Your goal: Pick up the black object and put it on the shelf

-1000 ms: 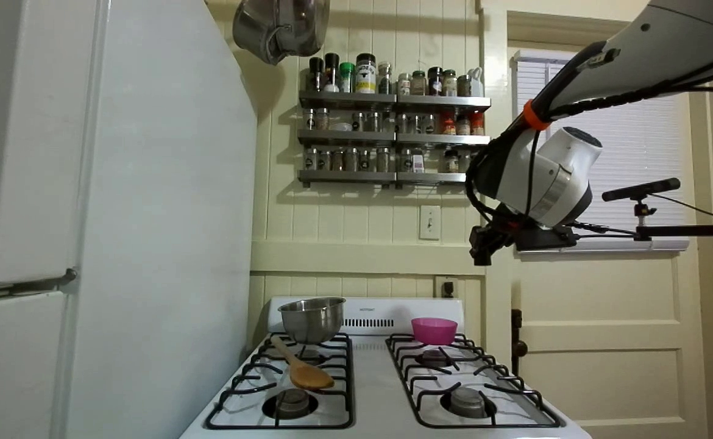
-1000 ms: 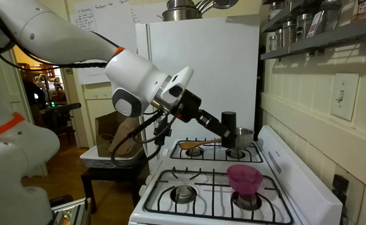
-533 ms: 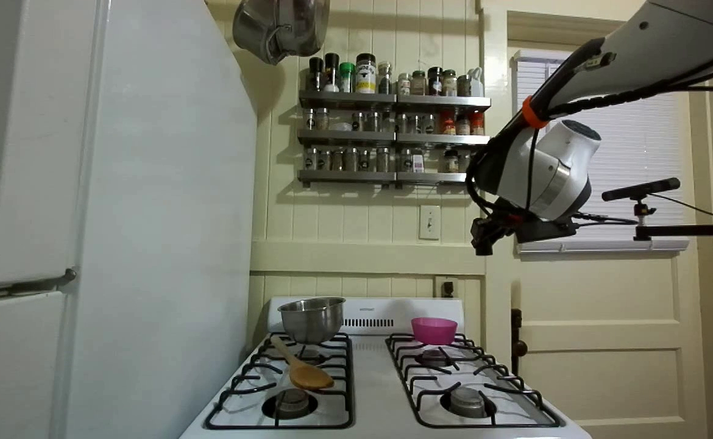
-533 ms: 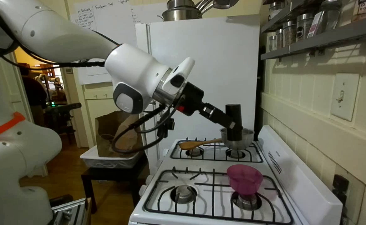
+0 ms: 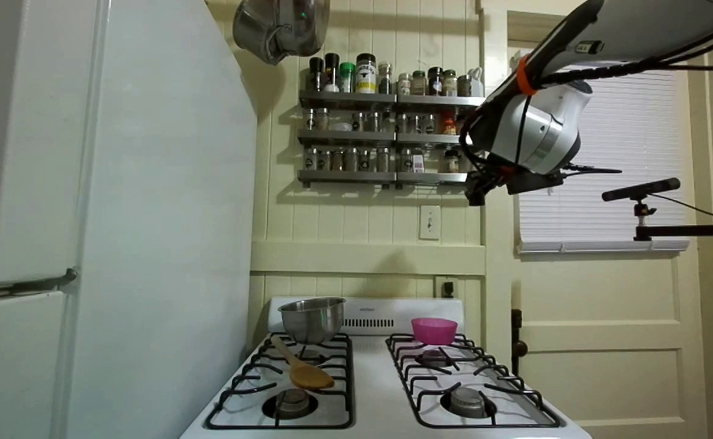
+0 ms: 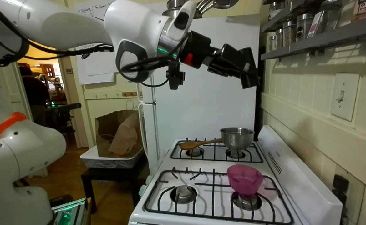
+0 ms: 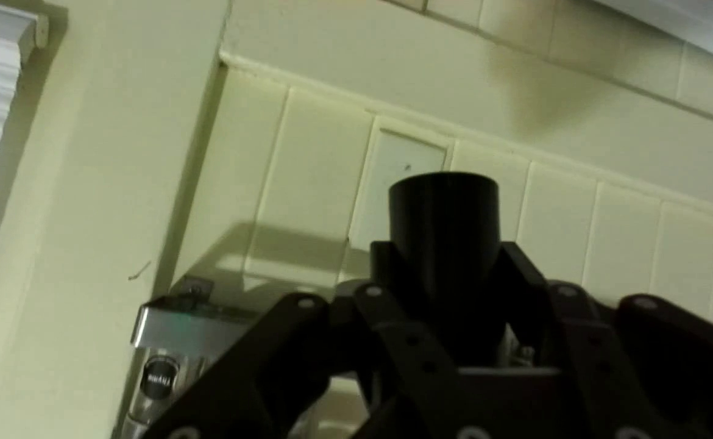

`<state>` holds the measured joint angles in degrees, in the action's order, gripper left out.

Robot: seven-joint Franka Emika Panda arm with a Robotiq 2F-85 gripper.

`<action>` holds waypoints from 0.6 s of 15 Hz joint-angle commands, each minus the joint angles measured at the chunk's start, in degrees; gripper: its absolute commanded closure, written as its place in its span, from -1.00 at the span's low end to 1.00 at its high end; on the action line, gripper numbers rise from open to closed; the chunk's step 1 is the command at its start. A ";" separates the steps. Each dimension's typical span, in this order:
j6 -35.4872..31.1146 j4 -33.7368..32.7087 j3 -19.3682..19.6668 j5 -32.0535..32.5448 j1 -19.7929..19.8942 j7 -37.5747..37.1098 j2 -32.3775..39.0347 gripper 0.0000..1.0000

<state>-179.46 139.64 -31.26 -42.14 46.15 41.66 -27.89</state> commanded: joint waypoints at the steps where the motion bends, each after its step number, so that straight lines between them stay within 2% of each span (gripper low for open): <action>1: 3.06 -7.28 -2.79 3.09 5.71 -2.54 1.37 0.61; 3: 3.39 -11.31 -3.13 3.99 7.43 -2.74 3.35 0.61; 9: 1.37 -20.12 -7.34 7.94 13.20 -2.48 10.45 0.61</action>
<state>-177.99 124.40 -35.91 -36.87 56.36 39.97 -22.08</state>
